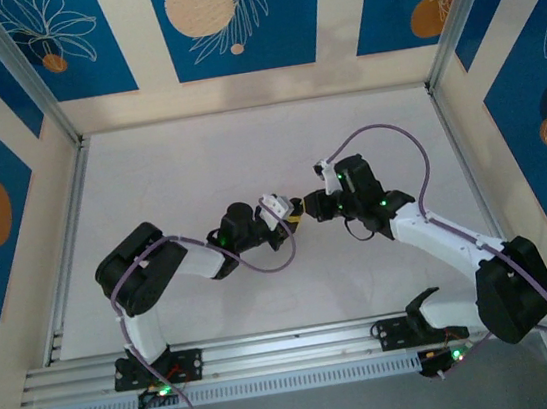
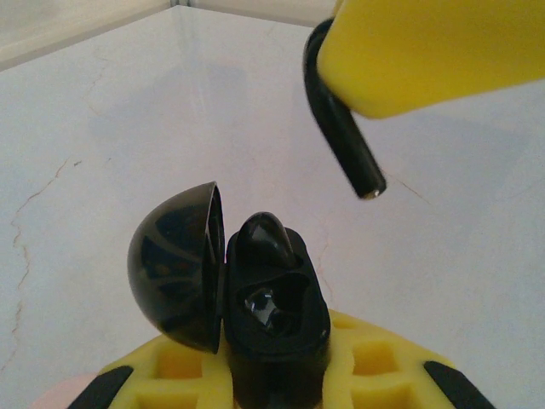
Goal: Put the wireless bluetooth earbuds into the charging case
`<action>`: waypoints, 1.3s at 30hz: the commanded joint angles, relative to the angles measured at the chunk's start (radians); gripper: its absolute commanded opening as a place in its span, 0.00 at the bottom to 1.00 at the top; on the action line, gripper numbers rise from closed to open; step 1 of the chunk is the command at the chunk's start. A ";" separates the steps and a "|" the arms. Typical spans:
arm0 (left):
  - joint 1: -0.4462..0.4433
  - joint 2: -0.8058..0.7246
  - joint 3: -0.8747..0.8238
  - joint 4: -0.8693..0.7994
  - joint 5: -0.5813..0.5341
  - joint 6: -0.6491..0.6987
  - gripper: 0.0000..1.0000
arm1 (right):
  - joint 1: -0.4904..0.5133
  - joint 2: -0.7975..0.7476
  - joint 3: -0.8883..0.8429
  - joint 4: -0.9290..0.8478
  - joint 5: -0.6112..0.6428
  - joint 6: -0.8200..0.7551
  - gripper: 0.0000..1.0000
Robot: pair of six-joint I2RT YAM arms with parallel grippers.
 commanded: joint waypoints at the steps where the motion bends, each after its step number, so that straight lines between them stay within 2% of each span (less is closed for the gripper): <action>1: -0.009 -0.004 0.024 0.041 0.033 -0.026 0.18 | 0.009 0.018 0.018 0.037 -0.002 -0.023 0.18; 39: -0.008 -0.089 0.028 0.057 0.040 -0.076 0.19 | 0.030 0.054 -0.021 0.102 0.023 -0.061 0.18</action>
